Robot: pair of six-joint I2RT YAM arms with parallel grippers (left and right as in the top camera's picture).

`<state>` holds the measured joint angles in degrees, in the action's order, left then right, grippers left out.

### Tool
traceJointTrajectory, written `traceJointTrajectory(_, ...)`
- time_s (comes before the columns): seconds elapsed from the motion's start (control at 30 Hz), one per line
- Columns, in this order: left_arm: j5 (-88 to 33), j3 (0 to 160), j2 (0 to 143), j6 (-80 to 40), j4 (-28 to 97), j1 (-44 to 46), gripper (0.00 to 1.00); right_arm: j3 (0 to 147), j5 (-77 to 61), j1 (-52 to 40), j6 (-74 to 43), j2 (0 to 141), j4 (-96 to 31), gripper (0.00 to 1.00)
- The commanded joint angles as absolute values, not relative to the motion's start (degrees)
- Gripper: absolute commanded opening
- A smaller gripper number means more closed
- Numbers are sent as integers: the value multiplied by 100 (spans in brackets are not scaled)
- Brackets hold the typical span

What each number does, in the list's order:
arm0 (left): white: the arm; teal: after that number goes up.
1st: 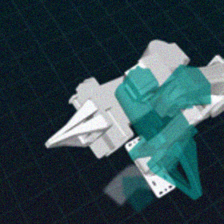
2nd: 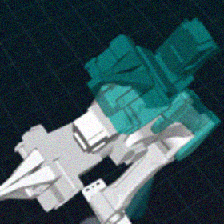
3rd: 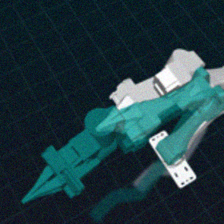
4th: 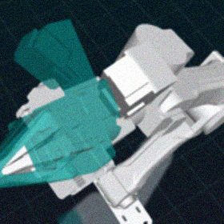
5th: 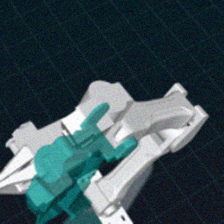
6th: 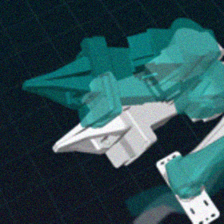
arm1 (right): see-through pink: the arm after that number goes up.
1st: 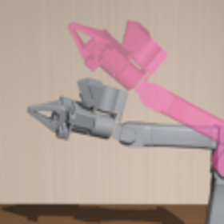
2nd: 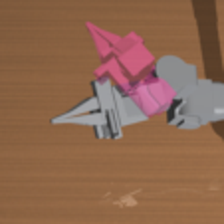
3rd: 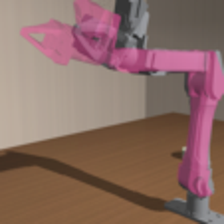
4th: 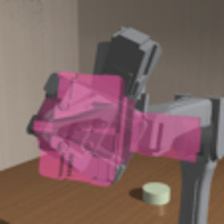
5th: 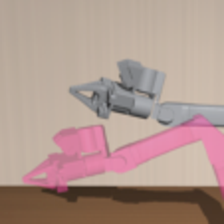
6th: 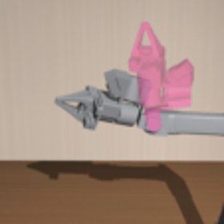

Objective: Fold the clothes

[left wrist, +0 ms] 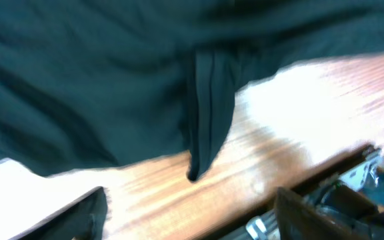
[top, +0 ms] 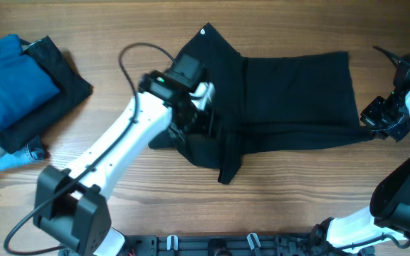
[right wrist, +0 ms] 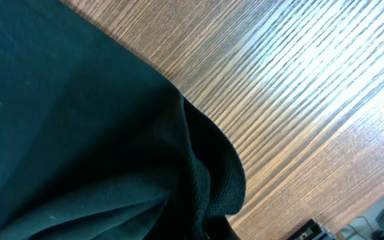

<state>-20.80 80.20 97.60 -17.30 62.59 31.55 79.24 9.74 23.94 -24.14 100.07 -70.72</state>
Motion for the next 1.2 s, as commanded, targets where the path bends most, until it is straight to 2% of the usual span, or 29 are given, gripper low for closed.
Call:
traceJointTrajectory(0.0, -2276, 7513, 10044, -2296, 6069, 3597, 91, 8051, 1155, 2418, -2355, 9988, -7061, 5)
traceJointTrajectory(0.2, -2897, 7002, 10261, -2742, 5345, 4038, 95, 8051, 1048, 2418, -2248, 9988, -7043, 6)
traceJointTrajectory(0.43, -2906, 6847, 10739, -3376, 5166, 4292, 96, 8051, 1048, 2418, -2248, 9988, -7050, 6)
traceJointTrajectory(0.63, -3009, 6847, 11104, -3393, 5135, 4294, 95, 8051, 1048, 2418, -2248, 9988, -7054, 6)
traceJointTrajectory(0.7, -3127, 6847, 11203, -3393, 5000, 4292, 91, 8051, 1050, 2418, -2248, 9988, -7043, 6)
traceJointTrajectory(0.73, -3175, 6847, 11233, -3391, 4890, 4294, 86, 8051, 1048, 2418, -2248, 9988, -7039, 6)
traceJointTrajectory(0.77, -3194, 6847, 11262, -3393, 4781, 4305, 76, 8051, 1048, 2418, -2248, 9988, -7039, 6)
traceJointTrajectory(0.8, -3194, 6847, 11262, -3391, 4720, 4316, 60, 8051, 1050, 2418, -2248, 9988, -7039, 6)
traceJointTrajectory(0.83, -3190, 6847, 11262, -3385, 4683, 4316, 52, 8051, 1050, 2418, -2248, 9988, -7041, 6)
traceJointTrajectory(0.9, -3186, 6847, 11262, -3306, 4663, 4311, 16, 8051, 1050, 2418, -2248, 9988, -7037, 6)
traceJointTrajectory(0.93, -3190, 6847, 11262, -3188, 4672, 4294, 4, 8051, 1050, 2418, -2250, 9988, -7032, 6)
traceJointTrajectory(1.07, -3052, 6882, 11192, -2788, 5006, 4115, 4, 8051, 1048, 2418, -2248, 9988, -7030, 6)
traceJointTrajectory(1.17, -2705, 7111, 11026, -2375, 5741, 3763, 4, 8051, 1050, 2418, -2246, 9988, -7019, 6)
